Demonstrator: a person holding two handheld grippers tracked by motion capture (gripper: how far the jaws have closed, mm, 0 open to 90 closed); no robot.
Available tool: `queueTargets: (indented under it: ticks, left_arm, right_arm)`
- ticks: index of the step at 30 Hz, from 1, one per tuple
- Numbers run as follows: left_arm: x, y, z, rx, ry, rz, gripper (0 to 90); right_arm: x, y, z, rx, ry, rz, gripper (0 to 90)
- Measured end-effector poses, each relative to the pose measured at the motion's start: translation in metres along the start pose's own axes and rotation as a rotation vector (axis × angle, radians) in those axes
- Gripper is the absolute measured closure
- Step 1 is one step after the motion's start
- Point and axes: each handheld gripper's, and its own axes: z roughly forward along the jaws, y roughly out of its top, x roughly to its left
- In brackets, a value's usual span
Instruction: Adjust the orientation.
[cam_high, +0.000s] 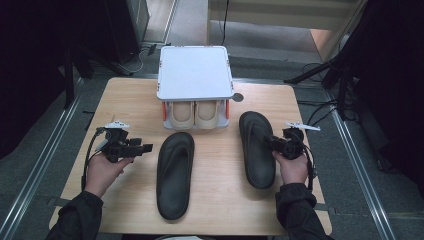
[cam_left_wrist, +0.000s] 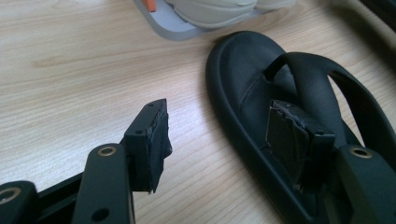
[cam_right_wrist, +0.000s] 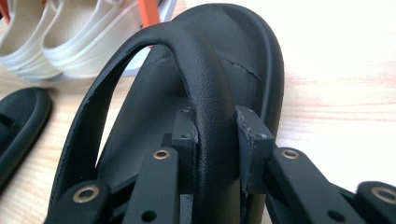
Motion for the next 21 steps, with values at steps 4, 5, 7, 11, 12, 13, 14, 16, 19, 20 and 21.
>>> queueTargets:
  ticks: [4, 5, 7, 11, 12, 13, 14, 16, 19, 20, 21]
  left_arm:
    - [-0.002, 0.0, 0.0, -0.005, -0.002, 0.0, 39.8]
    - [-0.003, 0.001, 0.0, -0.005, -0.004, 0.003, 39.8]
    - [-0.004, 0.001, -0.001, -0.003, -0.004, 0.014, 39.9]
    - [-0.005, 0.001, -0.001, -0.003, -0.006, 0.015, 40.0]
    - [-0.005, 0.001, -0.001, -0.004, -0.008, 0.014, 39.9]
    - [-0.006, 0.001, -0.001, -0.005, -0.009, 0.014, 39.9]
    - [-0.007, 0.001, -0.001, -0.006, -0.012, 0.011, 39.9]
    - [-0.008, 0.0, 0.0, -0.006, -0.01, 0.019, 40.0]
    - [-0.01, 0.0, 0.001, -0.006, -0.015, 0.02, 40.0]
    - [-0.011, 0.0, 0.001, -0.007, -0.016, 0.022, 40.0]
    - [-0.011, 0.0, 0.001, -0.007, -0.018, 0.029, 40.1]
  right_arm:
    - [0.008, -0.007, -0.003, 0.005, 0.014, -0.011, 72.2]
    - [0.01, -0.008, -0.004, 0.004, 0.017, -0.016, 72.2]
    - [0.013, -0.011, -0.006, 0.005, 0.023, -0.017, 72.2]
    - [0.021, -0.017, -0.008, 0.008, 0.031, -0.027, 72.2]
    - [0.023, -0.019, -0.008, 0.009, 0.033, -0.033, 72.2]
    - [0.025, -0.021, -0.008, 0.008, 0.034, -0.04, 72.2]
    - [0.027, -0.022, -0.008, 0.012, 0.036, -0.041, 72.2]
    - [0.031, -0.026, -0.008, 0.017, 0.042, -0.044, 72.1]
    - [0.038, -0.031, -0.008, 0.02, 0.056, -0.053, 72.2]
    - [0.04, -0.032, -0.008, 0.02, 0.062, -0.059, 72.1]
    - [0.043, -0.033, -0.007, 0.025, 0.07, -0.051, 72.1]
